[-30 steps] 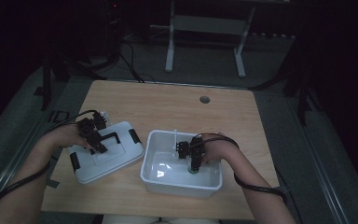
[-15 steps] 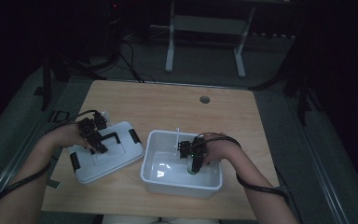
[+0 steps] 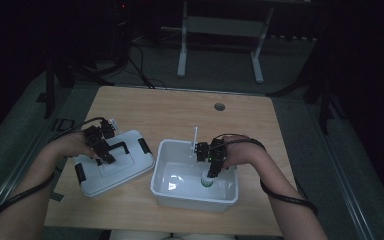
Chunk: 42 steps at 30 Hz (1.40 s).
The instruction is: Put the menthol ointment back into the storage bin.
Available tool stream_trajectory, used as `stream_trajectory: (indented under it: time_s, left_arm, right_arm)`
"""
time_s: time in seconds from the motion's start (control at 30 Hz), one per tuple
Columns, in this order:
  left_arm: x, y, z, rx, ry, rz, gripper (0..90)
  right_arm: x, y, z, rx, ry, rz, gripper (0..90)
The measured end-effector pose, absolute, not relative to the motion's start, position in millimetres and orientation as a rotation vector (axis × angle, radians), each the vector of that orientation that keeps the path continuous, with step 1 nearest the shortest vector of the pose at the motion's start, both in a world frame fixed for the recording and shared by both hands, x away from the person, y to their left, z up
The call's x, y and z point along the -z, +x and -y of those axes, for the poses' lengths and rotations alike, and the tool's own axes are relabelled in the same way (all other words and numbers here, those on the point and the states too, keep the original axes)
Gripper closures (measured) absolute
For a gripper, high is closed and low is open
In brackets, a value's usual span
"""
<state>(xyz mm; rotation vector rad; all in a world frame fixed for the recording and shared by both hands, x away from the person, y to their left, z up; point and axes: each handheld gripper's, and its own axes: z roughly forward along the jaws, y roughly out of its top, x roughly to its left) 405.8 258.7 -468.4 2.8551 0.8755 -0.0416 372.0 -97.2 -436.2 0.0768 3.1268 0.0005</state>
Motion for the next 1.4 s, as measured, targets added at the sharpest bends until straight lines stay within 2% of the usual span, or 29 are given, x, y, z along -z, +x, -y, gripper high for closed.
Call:
stream_trajectory:
  time_s: [0.63,0.67,0.93,1.17,1.4]
  left_arm:
    - [469,407,-267,0.04,2.837,-0.899,29.1]
    - [470,407,-267,0.044,2.837,-0.9,29.4]
    - [469,408,-266,0.029,2.831,-0.904,30.2]
    - [468,408,-265,0.026,2.826,-0.904,32.3]
    - [469,409,-265,0.02,2.827,-0.906,36.2]
  right_arm:
    - [382,371,130,-0.087,0.095,-3.064,34.5]
    - [378,371,137,-0.084,0.112,-3.048,30.3]
    - [364,373,169,-0.176,0.206,-3.024,16.6]
    - [365,371,196,-0.153,0.24,-3.024,15.2]
    - [383,370,224,-0.105,0.277,-3.006,16.2]
